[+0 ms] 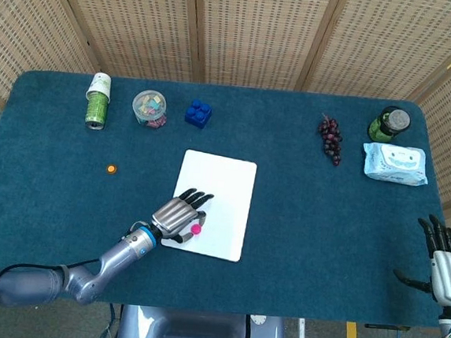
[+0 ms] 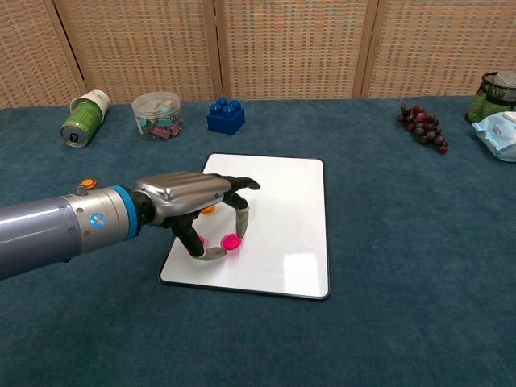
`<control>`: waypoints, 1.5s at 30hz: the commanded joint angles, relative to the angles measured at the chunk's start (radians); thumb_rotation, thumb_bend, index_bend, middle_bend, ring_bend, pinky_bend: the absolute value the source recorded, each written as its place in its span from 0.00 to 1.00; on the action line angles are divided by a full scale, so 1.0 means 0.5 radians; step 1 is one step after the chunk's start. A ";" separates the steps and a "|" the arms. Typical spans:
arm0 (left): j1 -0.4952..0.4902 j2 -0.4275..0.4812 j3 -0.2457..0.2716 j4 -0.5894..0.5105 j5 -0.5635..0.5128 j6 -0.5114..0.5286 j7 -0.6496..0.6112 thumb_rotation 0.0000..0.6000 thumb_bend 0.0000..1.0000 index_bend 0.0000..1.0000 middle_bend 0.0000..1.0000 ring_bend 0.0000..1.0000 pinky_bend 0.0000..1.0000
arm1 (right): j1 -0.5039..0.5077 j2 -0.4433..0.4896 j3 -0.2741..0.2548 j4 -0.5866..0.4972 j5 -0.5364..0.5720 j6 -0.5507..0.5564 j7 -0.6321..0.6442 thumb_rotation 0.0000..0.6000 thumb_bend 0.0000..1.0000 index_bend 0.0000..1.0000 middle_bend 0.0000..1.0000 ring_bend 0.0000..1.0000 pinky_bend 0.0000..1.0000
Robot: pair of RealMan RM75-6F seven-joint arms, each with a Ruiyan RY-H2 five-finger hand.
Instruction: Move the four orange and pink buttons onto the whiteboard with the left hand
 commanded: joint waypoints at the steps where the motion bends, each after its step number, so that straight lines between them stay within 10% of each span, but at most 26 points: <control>1: -0.007 -0.016 -0.004 0.008 -0.012 -0.001 0.018 1.00 0.37 0.64 0.00 0.00 0.00 | -0.001 0.002 0.002 0.002 0.003 0.001 0.007 1.00 0.00 0.00 0.00 0.00 0.00; 13: -0.020 -0.044 -0.011 0.034 -0.064 -0.018 0.060 1.00 0.34 0.63 0.00 0.00 0.00 | -0.004 0.008 0.004 0.003 0.003 0.003 0.026 1.00 0.00 0.00 0.00 0.00 0.00; 36: -0.025 -0.013 -0.028 -0.018 -0.077 -0.013 0.027 1.00 0.32 0.20 0.00 0.00 0.00 | -0.007 0.011 0.005 0.001 0.004 0.001 0.034 1.00 0.00 0.00 0.00 0.00 0.00; 45: 0.055 0.284 -0.090 -0.228 0.010 0.160 -0.074 1.00 0.30 0.09 0.00 0.00 0.00 | -0.009 0.013 0.003 -0.001 0.000 0.005 0.038 1.00 0.00 0.00 0.00 0.00 0.00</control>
